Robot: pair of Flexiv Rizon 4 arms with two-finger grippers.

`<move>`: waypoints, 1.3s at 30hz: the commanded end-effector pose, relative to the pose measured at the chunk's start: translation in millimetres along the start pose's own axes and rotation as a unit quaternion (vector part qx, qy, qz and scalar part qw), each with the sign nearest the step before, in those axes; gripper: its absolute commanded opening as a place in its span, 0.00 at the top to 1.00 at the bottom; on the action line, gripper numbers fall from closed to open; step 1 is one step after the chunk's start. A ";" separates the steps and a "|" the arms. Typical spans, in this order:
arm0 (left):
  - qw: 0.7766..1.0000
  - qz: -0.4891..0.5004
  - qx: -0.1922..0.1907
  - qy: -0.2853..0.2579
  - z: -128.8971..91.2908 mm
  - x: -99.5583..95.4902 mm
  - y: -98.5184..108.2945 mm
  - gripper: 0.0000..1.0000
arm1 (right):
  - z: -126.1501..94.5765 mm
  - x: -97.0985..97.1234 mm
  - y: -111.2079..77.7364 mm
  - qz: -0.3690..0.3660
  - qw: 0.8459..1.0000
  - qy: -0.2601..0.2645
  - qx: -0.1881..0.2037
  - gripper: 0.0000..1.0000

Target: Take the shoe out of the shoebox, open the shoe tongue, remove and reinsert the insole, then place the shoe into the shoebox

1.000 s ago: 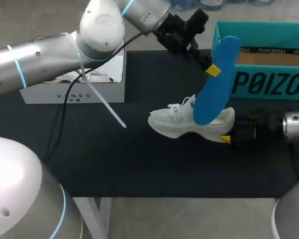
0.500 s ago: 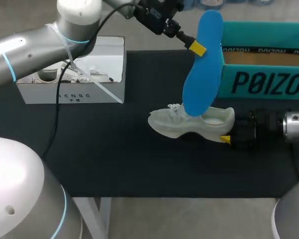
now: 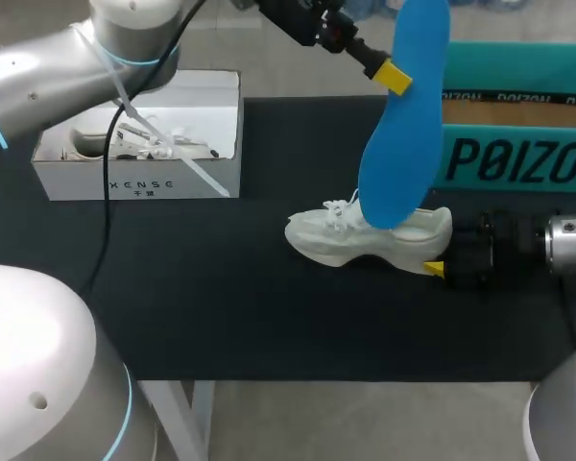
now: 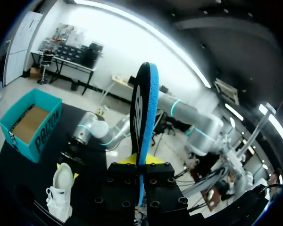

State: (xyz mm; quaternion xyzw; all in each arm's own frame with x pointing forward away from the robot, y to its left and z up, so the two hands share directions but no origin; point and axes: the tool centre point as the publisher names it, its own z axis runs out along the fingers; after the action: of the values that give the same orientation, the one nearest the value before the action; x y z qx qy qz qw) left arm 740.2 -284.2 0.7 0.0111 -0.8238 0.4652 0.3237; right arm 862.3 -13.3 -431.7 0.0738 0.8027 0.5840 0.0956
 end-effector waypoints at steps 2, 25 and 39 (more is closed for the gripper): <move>1.000 0.007 0.027 0.009 -7.6 4.7 -5.1 1.00 | 2.3 0.5 -2.4 0.000 1.000 -0.001 0.001 1.00; 0.999 0.013 0.031 -0.036 -10.1 12.1 -13.4 1.00 | -8.4 -0.6 -1.4 -0.005 1.000 -0.008 0.001 0.00; 0.999 0.013 0.031 -0.036 -10.1 12.1 -13.4 1.00 | -67.3 -10.3 14.2 -0.041 0.994 -0.044 0.094 0.00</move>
State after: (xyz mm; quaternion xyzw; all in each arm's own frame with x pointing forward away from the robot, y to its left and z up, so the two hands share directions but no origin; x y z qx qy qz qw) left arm 741.0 -280.8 21.5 0.0270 -0.8203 0.4932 0.2885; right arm 866.8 -71.2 -415.9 0.0675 0.8349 0.5265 0.1453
